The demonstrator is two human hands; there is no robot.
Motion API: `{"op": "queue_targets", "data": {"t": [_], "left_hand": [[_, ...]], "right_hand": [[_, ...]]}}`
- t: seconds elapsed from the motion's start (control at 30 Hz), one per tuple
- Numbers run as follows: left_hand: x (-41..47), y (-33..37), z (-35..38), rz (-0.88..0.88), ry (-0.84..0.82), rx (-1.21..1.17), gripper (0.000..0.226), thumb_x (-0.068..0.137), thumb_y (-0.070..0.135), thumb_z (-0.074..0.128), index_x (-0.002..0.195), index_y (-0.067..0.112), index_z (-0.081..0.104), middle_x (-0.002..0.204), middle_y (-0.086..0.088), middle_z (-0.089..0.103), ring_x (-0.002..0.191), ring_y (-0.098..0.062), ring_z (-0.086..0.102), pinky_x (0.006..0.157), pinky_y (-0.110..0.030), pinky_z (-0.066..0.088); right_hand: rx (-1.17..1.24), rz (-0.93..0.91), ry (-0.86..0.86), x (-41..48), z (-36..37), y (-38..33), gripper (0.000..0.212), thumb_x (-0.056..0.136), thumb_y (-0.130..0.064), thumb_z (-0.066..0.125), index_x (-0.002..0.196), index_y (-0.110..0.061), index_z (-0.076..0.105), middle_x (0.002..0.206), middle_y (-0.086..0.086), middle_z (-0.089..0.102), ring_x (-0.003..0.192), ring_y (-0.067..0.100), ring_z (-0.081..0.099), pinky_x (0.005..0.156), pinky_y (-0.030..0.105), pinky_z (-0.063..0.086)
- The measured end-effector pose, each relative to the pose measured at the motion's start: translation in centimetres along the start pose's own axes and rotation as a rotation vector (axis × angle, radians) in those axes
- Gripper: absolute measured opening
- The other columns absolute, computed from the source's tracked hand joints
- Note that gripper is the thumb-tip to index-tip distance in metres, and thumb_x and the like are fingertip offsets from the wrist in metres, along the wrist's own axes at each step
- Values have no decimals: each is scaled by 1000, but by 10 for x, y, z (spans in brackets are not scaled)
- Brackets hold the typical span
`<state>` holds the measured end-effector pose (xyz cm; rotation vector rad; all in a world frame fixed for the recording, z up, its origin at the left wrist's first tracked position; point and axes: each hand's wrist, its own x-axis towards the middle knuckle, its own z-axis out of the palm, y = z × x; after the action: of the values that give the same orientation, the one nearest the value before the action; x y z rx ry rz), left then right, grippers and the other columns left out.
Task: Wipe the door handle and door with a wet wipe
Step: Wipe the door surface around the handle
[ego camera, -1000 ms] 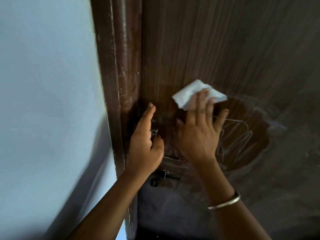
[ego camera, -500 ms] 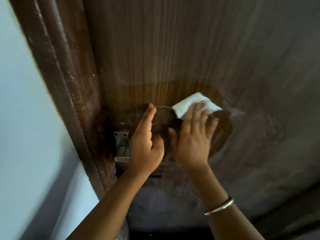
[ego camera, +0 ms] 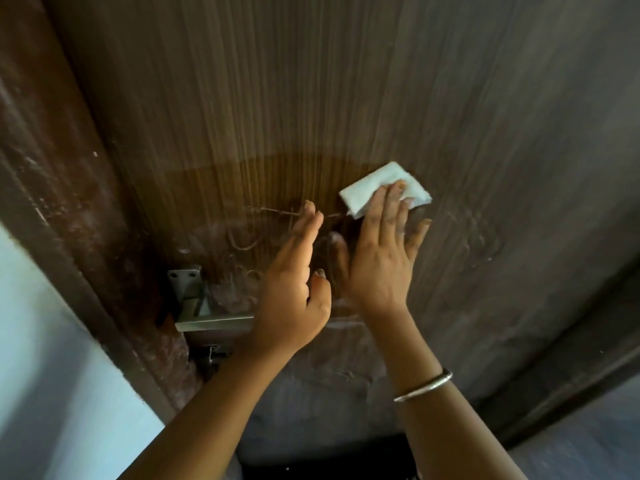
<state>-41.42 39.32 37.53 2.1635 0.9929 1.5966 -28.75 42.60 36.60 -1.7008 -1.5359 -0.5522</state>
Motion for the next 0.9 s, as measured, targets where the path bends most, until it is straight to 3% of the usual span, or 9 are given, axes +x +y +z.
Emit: {"op": "queue_targets", "data": {"t": [0.1, 0.2, 0.3, 0.4, 0.5, 0.63, 0.8, 0.9], "left_hand": [[-3, -5, -1, -12, 26, -1, 61, 79, -11, 47, 137, -1, 33, 147, -12, 30, 138, -15, 25, 110, -29, 31], [-3, -7, 1, -64, 34, 23, 61, 79, -11, 49, 137, -1, 33, 147, -11, 30, 138, -15, 25, 110, -31, 31], [-5, -3, 5, -42, -1, 76, 58, 80, -6, 49, 136, 0, 35, 146, -12, 33, 137, -16, 28, 110, -34, 32], [-10, -3, 2, -60, -15, 51, 59, 79, -5, 46, 137, 3, 34, 147, -6, 30, 137, -9, 25, 110, -24, 28], [-15, -7, -3, -115, 27, 58, 61, 80, -10, 48, 137, 4, 33, 146, -5, 30, 137, -9, 24, 108, -15, 24], [-16, -2, 3, -138, 1, 108, 60, 80, -10, 50, 137, 5, 35, 145, -3, 31, 135, -7, 26, 109, -26, 30], [-22, 3, 4, -140, 0, 102, 59, 79, -8, 48, 136, 5, 37, 144, -6, 35, 135, -8, 28, 107, -16, 29], [-26, 0, 2, -181, 13, 143, 60, 80, -14, 52, 135, 4, 36, 144, -8, 35, 136, -13, 30, 105, -10, 26]], "right_hand": [[15, 120, -34, -5, -5, 18, 84, 91, -54, 33, 147, 0, 2, 155, 20, -1, 140, 24, -9, 113, 55, -5], [9, 19, -129, -24, 1, 9, 87, 91, -55, 37, 146, -1, -2, 152, 17, -10, 141, 32, -8, 113, 53, -7], [24, -52, -63, -14, 7, 1, 87, 91, -54, 39, 146, -5, -6, 151, 11, -10, 142, 30, -4, 112, 51, -8], [54, 77, -3, -4, 4, 20, 85, 91, -55, 37, 148, -6, -4, 156, 13, -3, 142, 26, -5, 113, 52, -6], [39, 84, -107, -30, 5, 30, 87, 90, -54, 41, 147, -2, 1, 155, 21, 0, 141, 31, -5, 114, 56, -1], [35, -81, -152, -48, 14, 20, 91, 88, -56, 44, 145, -6, -6, 152, 15, -6, 141, 31, -2, 113, 52, -4], [71, 118, -80, -30, 7, 44, 83, 90, -54, 38, 148, -7, 2, 156, 15, 0, 141, 23, -7, 113, 55, -3], [64, 46, -182, -53, 11, 37, 87, 90, -53, 45, 147, -2, 3, 152, 16, -7, 140, 31, -8, 113, 58, -1]]}}
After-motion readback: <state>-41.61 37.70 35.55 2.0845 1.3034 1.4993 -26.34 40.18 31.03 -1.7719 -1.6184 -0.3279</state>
